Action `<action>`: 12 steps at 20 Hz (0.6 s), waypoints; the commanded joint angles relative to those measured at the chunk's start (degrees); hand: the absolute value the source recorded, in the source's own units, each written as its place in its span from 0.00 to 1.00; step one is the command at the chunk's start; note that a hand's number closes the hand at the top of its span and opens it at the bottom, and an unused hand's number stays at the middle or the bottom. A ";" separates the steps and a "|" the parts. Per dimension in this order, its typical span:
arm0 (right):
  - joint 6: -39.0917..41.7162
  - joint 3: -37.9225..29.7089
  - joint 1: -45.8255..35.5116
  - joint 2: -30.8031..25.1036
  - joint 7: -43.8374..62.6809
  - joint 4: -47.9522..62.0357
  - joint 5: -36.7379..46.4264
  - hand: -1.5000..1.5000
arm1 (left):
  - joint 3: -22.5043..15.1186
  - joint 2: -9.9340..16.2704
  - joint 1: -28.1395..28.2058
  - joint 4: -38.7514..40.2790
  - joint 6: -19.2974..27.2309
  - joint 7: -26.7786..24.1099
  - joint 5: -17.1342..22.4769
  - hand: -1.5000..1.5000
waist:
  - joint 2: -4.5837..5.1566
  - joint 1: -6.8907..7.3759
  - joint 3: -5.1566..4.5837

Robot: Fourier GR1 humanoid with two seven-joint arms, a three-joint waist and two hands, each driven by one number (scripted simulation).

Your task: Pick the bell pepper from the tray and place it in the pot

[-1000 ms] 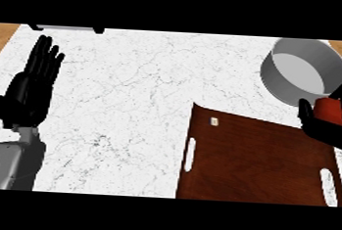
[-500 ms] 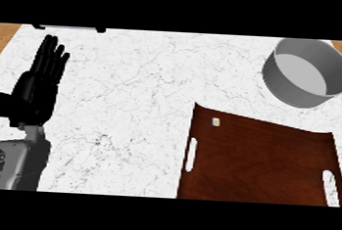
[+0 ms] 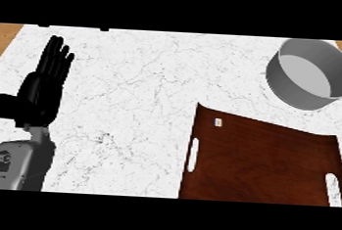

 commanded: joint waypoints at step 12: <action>3.10 -0.17 -9.53 -4.69 -6.59 32.79 2.02 0.00 | 0.37 0.52 -1.23 0.91 -1.43 0.31 0.77 0.50 | 0.69 1.65 0.16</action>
